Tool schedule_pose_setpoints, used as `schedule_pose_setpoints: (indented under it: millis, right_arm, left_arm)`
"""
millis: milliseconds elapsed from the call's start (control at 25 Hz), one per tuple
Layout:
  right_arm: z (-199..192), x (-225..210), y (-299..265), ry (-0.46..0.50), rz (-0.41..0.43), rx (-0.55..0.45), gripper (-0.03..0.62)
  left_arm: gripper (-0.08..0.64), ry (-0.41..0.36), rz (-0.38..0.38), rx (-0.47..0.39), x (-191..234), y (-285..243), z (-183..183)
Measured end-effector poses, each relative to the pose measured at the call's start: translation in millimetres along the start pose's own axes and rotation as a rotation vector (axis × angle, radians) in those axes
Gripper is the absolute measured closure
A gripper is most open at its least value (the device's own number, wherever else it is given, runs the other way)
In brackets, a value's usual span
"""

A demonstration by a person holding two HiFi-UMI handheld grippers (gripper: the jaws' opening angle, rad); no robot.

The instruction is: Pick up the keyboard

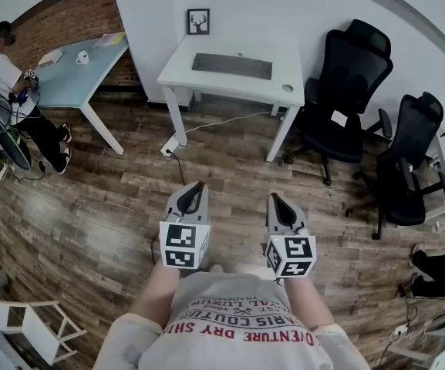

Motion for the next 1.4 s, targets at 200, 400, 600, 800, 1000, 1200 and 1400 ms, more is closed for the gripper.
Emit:
schedule_pose_setpoints:
  millis: [200,400,600,800,1000,1200,1400]
  right_arm:
    - [4.5,0.5,-9.8,0.003,0.001,0.004,0.568]
    - [4.6,10.4,-24.6,-0.003,-0.001,0.019,0.568]
    - [1.8,19.6,-38.9,-0.02,-0.038,0.023,0.567]
    - [-5.6,21.6,-56.3,-0.037,-0.049,0.056,0.566]
    - [-3.5,14.2,-78.6,-0.008,-0.049,0.08,0.566]
    - [5.5,-6.7,-117.1,-0.007,-0.017,0.082,0.566]
    - [29.5,-43.2,-164.2,-0.006,0.008,0.079,0.566]
  left_arm:
    - [0.525,0.005,-0.002,-0.003,7.9,-6.5,3.2]
    - [0.525,0.011,0.015,-0.005,28.7,-12.1,1.9]
    - [0.525,0.029,0.01,-0.002,53.9,-16.5,-4.1]
    - [0.525,0.052,0.01,0.033,72.9,-27.9,-17.9]
    - [0.525,0.085,0.024,0.046,86.5,-46.8,-19.0]
    - [0.525,0.085,0.058,0.052,96.1,-80.2,-6.4]
    - [0.525,0.092,0.089,0.051,104.6,-125.4,20.9]
Point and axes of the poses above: the fingertips, and each gripper's own axes: y backward along the fingers, x to its left, z out of its top, the point moved 1 cm from there along y, backward along the fingers, and after that the axes turned 11 degrees about x, right-handed, at the moved point
